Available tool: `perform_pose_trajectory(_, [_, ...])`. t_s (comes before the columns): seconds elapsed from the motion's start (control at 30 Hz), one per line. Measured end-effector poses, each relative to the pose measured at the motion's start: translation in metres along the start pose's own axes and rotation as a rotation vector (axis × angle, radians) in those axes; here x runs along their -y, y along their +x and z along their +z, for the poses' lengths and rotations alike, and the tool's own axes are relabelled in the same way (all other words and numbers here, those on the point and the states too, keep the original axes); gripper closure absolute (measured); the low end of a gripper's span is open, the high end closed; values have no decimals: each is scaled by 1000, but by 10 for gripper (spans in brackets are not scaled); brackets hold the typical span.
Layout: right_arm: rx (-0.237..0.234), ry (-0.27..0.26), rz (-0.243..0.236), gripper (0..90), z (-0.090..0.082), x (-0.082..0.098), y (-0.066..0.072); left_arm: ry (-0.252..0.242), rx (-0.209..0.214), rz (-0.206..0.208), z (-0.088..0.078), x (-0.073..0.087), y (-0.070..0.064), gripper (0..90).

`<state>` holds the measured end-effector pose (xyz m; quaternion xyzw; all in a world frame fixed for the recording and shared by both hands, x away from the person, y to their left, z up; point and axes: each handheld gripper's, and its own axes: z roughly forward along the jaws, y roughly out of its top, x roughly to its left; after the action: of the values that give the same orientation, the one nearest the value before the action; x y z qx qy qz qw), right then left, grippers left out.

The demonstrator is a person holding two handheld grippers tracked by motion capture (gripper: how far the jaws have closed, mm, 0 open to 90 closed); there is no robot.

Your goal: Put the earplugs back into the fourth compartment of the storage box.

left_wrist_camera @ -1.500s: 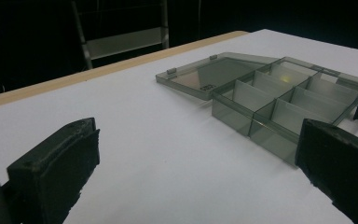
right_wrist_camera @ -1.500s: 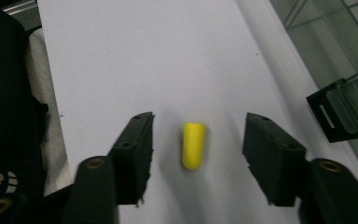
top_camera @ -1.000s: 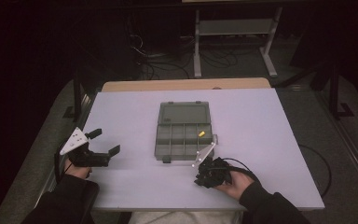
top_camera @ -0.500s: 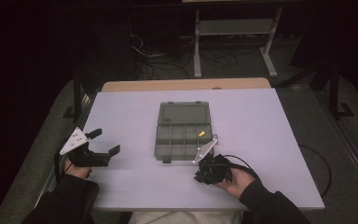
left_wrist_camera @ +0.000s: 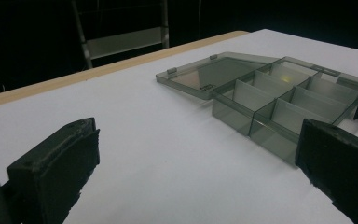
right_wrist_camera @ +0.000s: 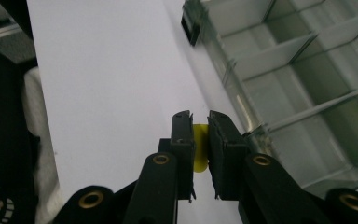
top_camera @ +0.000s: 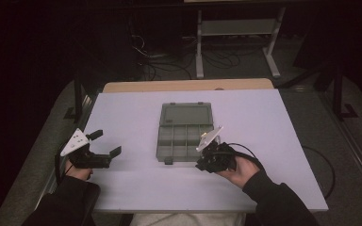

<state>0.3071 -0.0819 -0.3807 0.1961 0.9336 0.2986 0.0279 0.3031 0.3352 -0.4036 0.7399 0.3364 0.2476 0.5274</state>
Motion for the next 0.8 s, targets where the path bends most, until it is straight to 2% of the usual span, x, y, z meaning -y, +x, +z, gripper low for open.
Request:
perform_pose_trajectory(0.13, [10,-17,3,797,-8,-7,-6,0,0,0,0,0,0,0])
perform_pose_trajectory(0.4, [38,-6,-7,798,-19,-22,-16,0,1,0,0,0,0,0])
perform_pose_trajectory(0.8, [66,6,19,798,-24,-34,-39,-3,0,-1,0,0,0,0])
